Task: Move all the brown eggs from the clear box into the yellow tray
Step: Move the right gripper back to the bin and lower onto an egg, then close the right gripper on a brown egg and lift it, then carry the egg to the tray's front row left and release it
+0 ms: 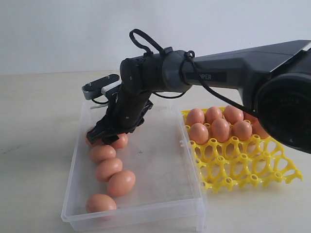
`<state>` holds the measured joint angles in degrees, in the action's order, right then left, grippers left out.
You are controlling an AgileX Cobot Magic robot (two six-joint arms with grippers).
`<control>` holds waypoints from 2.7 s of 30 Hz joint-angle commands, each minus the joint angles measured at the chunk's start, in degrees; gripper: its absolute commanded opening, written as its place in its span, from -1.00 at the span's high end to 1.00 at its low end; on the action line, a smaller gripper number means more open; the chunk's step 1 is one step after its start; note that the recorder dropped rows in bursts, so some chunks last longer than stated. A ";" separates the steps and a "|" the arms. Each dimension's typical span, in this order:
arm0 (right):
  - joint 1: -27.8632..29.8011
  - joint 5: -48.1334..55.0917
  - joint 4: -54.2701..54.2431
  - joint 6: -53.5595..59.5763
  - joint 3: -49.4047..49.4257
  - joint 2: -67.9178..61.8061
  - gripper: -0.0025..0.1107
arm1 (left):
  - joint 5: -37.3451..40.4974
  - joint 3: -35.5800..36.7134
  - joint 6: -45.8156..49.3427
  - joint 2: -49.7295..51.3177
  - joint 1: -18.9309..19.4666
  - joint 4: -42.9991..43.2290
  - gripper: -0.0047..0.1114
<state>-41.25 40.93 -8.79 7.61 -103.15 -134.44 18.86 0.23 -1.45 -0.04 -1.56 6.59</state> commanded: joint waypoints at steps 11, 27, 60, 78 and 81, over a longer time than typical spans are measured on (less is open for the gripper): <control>-0.02 -0.16 0.13 3.33 -0.62 1.45 0.96 | -0.77 -0.23 -0.35 0.04 -0.08 0.08 0.92; 1.14 -27.04 3.25 -3.37 32.77 29.00 0.96 | -0.77 -0.23 -0.35 0.04 -0.08 0.08 0.92; 12.87 -64.19 -6.69 -6.15 72.22 42.22 0.21 | -0.77 -0.23 -0.35 0.04 -0.08 0.08 0.92; 9.93 -64.80 -5.35 -6.31 71.85 38.21 0.21 | -0.77 -0.23 -0.35 0.04 -0.08 0.08 0.92; 9.93 -64.80 -5.19 -6.31 71.85 38.21 0.21 | -0.77 -0.23 -0.35 0.04 -0.08 0.08 0.92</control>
<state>-31.25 -22.75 -14.68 1.37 -31.01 -96.06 18.86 0.23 -1.45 -0.04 -1.56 6.59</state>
